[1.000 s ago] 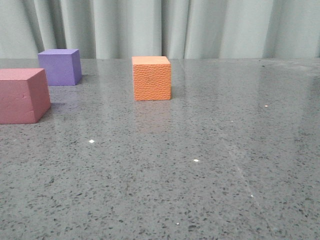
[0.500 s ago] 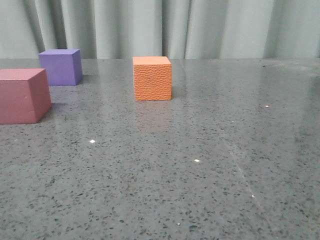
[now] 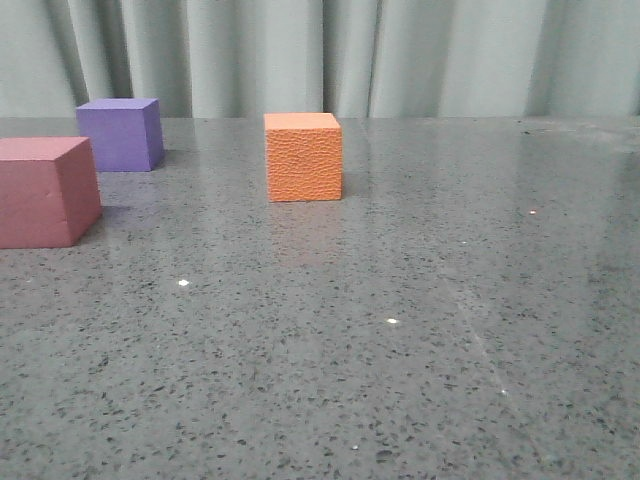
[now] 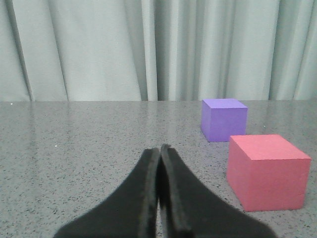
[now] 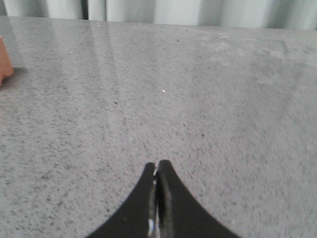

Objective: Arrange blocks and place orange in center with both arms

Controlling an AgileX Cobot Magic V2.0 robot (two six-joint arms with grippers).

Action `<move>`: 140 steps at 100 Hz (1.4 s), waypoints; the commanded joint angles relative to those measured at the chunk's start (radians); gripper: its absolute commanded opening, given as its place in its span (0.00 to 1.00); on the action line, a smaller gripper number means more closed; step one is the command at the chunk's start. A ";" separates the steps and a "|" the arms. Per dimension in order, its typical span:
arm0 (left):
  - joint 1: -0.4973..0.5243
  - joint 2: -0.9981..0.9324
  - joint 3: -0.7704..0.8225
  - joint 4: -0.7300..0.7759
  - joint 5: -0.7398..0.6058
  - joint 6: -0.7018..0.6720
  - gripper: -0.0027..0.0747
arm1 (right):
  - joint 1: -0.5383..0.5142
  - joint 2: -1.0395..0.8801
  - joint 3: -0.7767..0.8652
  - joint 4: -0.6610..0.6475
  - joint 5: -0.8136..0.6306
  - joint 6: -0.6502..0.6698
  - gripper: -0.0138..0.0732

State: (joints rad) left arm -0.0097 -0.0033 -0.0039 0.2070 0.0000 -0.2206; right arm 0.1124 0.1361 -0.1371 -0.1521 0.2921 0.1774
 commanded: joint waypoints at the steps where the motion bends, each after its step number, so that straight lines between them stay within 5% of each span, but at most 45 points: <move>1: 0.001 -0.033 0.053 -0.009 -0.076 0.001 0.01 | -0.038 -0.051 0.038 0.035 -0.131 -0.011 0.08; 20: 0.001 -0.033 0.053 -0.009 -0.076 0.001 0.01 | -0.061 -0.163 0.153 0.119 -0.201 -0.011 0.08; 140: 0.001 -0.033 0.053 -0.009 -0.076 0.001 0.01 | -0.062 -0.171 0.150 0.117 -0.180 -0.048 0.08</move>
State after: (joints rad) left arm -0.0097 -0.0033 -0.0039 0.2070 0.0000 -0.2206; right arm 0.0563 -0.0102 0.0280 -0.0330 0.1971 0.1388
